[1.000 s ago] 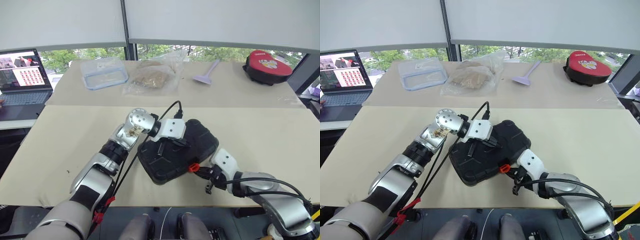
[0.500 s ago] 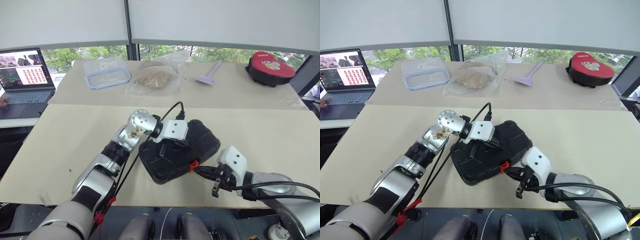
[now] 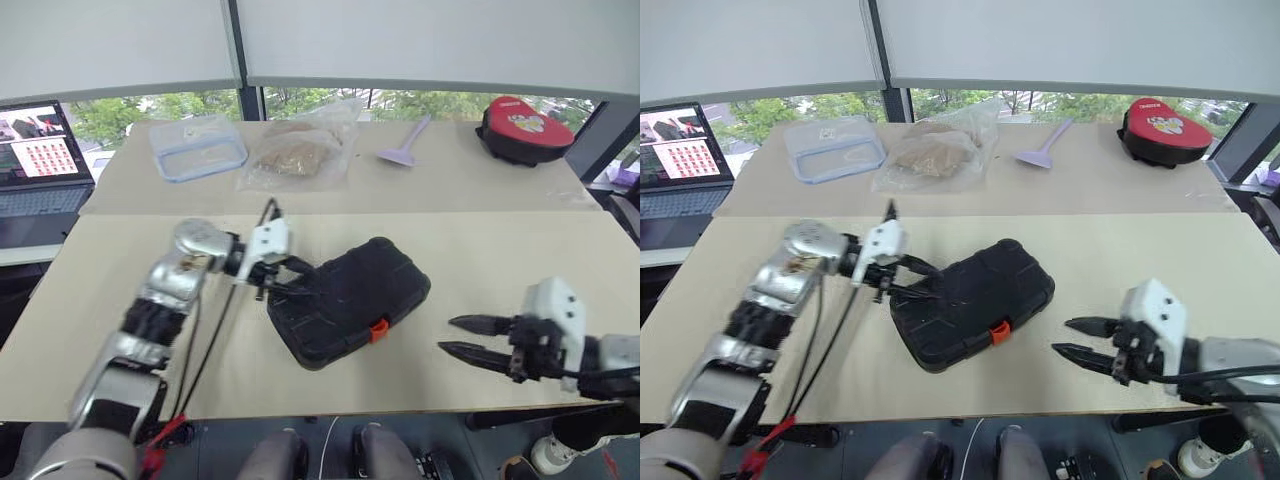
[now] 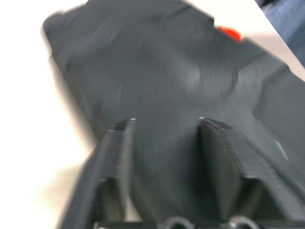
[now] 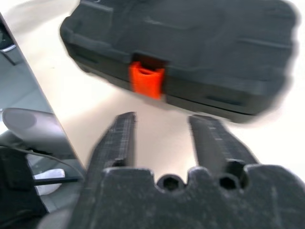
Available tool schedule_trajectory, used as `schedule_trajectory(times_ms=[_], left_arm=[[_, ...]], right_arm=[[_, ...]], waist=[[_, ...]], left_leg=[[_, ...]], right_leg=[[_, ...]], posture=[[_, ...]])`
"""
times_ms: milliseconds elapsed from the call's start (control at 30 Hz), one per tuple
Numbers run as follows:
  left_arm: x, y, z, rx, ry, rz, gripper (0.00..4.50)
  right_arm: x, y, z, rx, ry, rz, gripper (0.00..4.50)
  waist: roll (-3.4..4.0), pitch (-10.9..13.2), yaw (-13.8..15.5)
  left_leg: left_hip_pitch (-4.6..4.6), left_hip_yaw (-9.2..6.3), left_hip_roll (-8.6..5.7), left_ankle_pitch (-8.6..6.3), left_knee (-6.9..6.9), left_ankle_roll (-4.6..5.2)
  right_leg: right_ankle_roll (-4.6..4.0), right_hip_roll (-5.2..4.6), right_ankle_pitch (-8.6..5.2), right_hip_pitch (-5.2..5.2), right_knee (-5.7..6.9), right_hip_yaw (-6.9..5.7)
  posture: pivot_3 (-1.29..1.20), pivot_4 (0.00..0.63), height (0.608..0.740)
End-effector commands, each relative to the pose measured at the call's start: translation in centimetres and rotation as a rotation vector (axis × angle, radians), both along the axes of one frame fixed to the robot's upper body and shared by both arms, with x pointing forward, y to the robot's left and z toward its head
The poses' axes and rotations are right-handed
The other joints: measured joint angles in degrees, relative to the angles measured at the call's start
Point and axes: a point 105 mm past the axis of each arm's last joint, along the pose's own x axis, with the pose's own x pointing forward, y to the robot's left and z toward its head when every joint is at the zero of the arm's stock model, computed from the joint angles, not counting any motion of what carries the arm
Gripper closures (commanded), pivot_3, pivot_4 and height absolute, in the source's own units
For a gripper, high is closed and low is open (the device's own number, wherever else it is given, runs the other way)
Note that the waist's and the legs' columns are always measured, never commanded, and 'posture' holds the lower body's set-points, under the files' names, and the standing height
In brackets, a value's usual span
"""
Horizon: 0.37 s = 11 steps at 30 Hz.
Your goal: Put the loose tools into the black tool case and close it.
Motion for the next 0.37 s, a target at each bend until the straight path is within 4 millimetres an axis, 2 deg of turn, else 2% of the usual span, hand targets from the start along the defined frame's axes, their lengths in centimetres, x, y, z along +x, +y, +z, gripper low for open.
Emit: schedule_trajectory(times_ms=[33,100,200,367], left_arm=[[-2.1,4.1,2.6,-0.079,0.056,0.166,0.50],[-2.9,5.4,2.7,-0.092,0.083,0.240,0.02],[-4.1,7.7,2.6,-0.105,0.081,0.363,0.02],[-6.3,8.3,2.6,-0.129,0.083,0.418,0.02]], right_arm=[[0.3,-2.5,2.1,0.037,-0.019,-0.001,0.58],[0.6,-3.4,2.5,0.067,-0.010,-0.021,0.07],[1.0,-4.1,2.3,0.081,0.000,-0.036,0.07],[0.9,-4.4,2.3,0.093,0.043,-0.006,0.07]], waist=[[0.04,0.2,0.3],[0.12,0.4,0.7],[0.31,0.6,1.7],[0.39,0.6,2.1]], left_leg=[[-0.01,-0.01,0.00,-0.01,0.00,0.01],[-0.02,-0.01,0.00,-0.03,0.00,0.02],[-0.01,-0.03,-0.03,-0.17,0.00,-0.14],[-0.11,-0.01,-0.02,-0.34,-0.01,-0.38]], right_leg=[[-0.01,0.01,-0.01,-0.03,-0.01,-0.02],[-0.01,-0.03,-0.01,-0.01,-0.05,-0.02],[0.00,-0.10,-0.01,0.00,-0.20,-0.06],[0.00,-0.11,0.00,0.00,-0.23,-0.04]], posture=[[0.00,0.150,0.722],[0.00,0.150,0.722],[0.00,0.150,0.722],[0.00,0.150,0.722]])
